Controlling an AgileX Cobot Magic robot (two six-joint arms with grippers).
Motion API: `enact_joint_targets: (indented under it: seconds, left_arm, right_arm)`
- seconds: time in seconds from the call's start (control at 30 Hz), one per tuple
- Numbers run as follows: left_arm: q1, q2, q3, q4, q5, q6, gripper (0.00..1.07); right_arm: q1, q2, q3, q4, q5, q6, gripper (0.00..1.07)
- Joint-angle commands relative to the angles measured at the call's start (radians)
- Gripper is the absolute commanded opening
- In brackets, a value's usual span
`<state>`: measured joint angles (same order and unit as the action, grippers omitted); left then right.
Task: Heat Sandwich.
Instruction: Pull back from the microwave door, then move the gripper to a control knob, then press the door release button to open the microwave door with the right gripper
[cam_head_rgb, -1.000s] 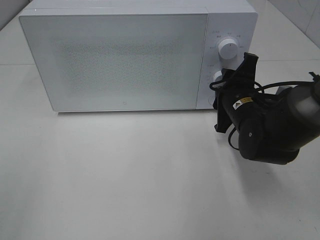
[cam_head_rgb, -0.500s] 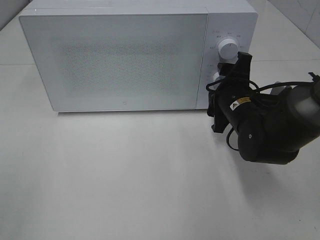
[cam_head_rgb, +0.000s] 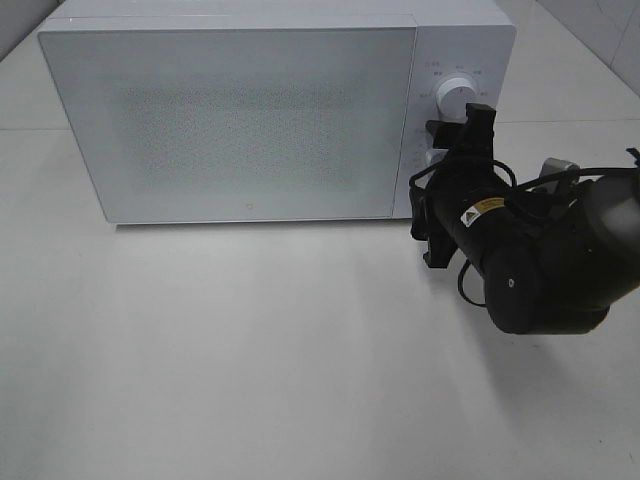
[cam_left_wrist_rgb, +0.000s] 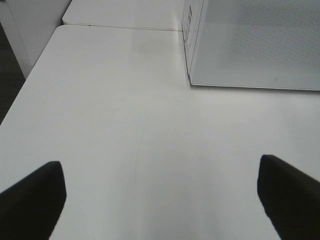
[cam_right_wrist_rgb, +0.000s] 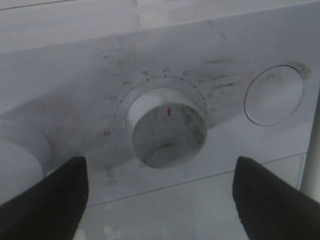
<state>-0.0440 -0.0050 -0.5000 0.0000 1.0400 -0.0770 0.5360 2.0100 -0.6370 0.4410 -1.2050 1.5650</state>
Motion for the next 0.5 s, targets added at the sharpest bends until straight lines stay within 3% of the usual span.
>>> enact_joint_targets:
  seconds: [0.03,0.5]
  left_arm:
    - [0.002,-0.026,0.003,-0.013,-0.004,0.003,0.98]
    - [0.002,-0.026,0.003,-0.013,-0.004,0.003,0.98]
  right_arm:
    - [-0.002,-0.039,0.039,-0.037,-0.118,-0.026,0.77]
    - [-0.002,-0.212,0.228,-0.183,0.088,-0.107,0.76]
